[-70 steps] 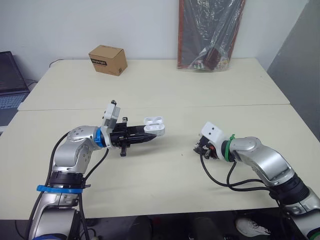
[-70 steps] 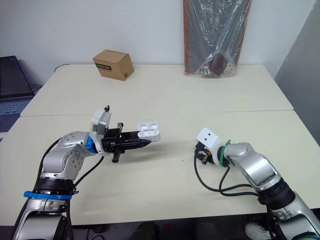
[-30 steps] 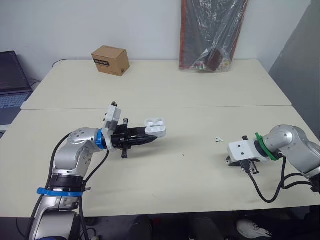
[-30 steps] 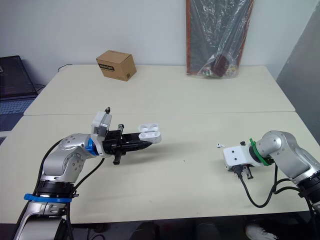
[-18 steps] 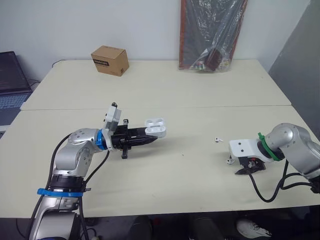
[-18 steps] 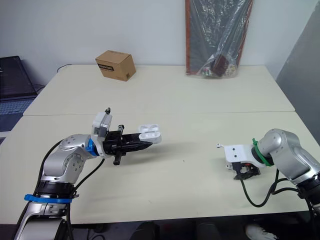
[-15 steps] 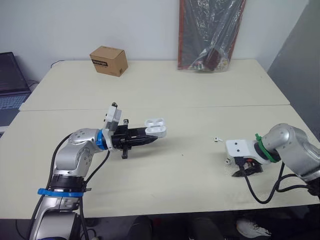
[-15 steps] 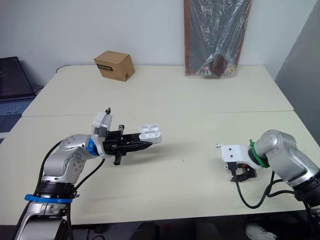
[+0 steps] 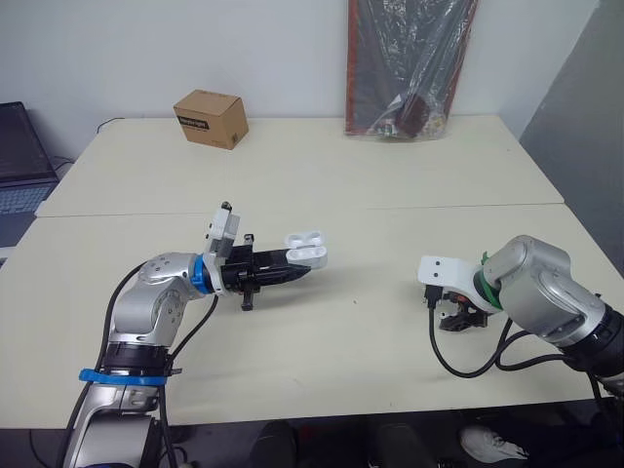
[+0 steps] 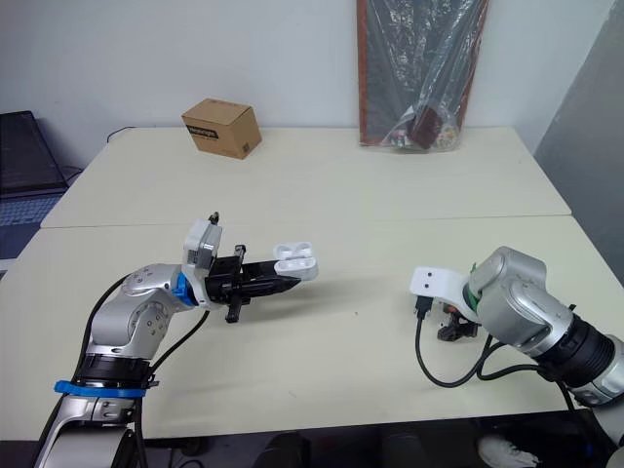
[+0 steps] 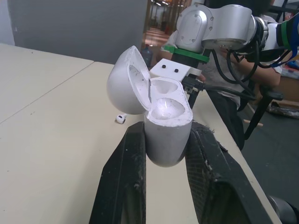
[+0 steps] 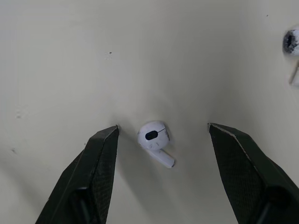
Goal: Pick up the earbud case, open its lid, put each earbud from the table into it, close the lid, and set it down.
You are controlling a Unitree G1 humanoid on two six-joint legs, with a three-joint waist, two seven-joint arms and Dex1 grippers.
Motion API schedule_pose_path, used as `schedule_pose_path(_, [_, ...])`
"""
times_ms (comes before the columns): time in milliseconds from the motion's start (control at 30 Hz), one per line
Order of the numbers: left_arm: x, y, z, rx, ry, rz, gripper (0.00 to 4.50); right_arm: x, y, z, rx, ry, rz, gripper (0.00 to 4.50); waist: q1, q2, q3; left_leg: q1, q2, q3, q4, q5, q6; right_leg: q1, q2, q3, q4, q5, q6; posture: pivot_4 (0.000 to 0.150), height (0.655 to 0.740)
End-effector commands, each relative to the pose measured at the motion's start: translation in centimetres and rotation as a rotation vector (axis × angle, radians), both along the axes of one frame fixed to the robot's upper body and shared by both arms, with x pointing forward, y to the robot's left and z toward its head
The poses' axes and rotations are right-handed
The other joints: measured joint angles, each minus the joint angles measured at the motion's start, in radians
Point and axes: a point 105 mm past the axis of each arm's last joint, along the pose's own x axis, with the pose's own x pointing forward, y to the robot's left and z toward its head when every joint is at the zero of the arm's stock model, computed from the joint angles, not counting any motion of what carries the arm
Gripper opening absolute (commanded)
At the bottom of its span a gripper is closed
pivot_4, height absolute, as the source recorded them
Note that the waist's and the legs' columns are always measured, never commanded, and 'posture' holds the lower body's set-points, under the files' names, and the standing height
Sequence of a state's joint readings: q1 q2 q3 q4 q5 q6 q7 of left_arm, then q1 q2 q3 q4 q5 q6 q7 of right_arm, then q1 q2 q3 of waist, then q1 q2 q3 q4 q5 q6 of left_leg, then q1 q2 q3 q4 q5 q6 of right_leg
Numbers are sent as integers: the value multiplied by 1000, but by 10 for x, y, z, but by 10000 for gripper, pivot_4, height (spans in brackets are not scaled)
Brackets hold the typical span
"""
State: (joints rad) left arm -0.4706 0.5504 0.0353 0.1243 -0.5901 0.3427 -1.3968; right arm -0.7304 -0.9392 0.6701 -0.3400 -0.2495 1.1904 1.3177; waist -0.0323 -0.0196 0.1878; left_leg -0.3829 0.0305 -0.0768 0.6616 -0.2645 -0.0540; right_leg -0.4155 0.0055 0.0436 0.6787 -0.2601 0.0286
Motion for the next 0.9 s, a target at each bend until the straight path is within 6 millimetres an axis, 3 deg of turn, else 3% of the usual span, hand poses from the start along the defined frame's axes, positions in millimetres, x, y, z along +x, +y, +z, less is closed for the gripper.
schedule_pose_path(33, [-2,-1,11,-14,-47,-9,8510,1,2,8,-9,-25,-7,31476,0,0,0,0,0,0,0,0,0,0,0,0,0,0,0,1500,7400])
schedule_pose_path(400, [-3,-1,9,-10,-44,-7,8510,-5,12,12,24,32,-190,31476,0,0,0,-4,0,0,0,0,0,-4,0,0,0,0,0,1500,7400])
schedule_pose_path(700, [-2,-2,9,-9,-42,-11,8510,-9,19,10,44,47,-207,31476,0,0,0,-5,0,0,-1,0,0,-5,0,0,0,0,0,1500,7400])
schedule_pose_path(900, [-2,-2,9,-8,-44,-9,8510,-8,14,8,16,31,-226,31476,-1,0,0,-5,0,0,0,0,0,-5,0,0,0,0,0,1500,7400])
